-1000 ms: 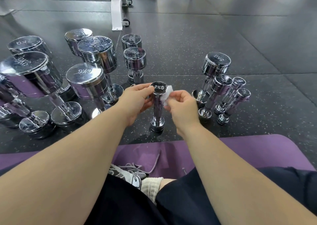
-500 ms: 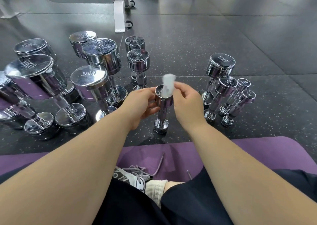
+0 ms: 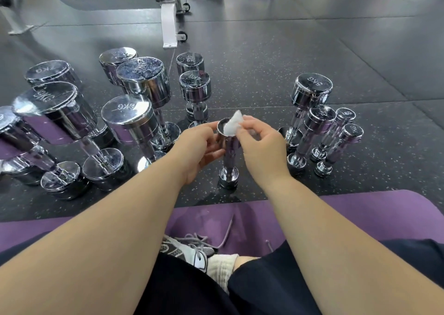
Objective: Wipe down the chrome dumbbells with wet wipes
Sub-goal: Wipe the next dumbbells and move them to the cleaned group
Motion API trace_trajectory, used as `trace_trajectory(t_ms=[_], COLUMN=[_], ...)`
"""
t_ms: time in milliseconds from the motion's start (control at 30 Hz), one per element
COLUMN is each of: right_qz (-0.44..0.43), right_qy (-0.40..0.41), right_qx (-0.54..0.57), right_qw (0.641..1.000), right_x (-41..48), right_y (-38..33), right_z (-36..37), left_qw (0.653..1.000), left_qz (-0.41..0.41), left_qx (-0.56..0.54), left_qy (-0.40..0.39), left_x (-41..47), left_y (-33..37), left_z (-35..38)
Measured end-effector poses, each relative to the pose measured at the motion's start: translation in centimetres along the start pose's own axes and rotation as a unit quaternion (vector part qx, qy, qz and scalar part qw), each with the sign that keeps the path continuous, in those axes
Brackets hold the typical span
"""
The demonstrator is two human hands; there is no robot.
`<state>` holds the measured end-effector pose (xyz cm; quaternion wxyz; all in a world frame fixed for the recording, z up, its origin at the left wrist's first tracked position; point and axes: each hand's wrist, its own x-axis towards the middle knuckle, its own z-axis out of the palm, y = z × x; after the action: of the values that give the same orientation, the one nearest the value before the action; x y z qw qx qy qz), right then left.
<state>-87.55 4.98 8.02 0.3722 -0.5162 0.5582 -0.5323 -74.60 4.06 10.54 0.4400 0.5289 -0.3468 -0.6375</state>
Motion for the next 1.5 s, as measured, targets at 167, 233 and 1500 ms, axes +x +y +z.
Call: trace_trajectory(t_ms=[167, 233, 1500], right_qz=[-0.033, -0.012, 0.190], right_qy=[-0.107, -0.081, -0.049], right_qx=[-0.048, 0.005, 0.274], right_qw=[0.993, 0.997, 0.941], right_x=[-0.9, -0.6, 0.3], right_y=[-0.5, -0.5, -1.8], right_z=[1.1, 0.8, 0.0], left_qw=[0.997, 0.996, 0.967], left_qz=[0.060, 0.074, 0.173], left_qx=[0.051, 0.056, 0.152], left_qy=[-0.026, -0.002, 0.111], left_x=[-0.5, -0.4, -0.2], left_y=[0.0, 0.0, -0.8], left_z=[-0.3, -0.3, 0.7])
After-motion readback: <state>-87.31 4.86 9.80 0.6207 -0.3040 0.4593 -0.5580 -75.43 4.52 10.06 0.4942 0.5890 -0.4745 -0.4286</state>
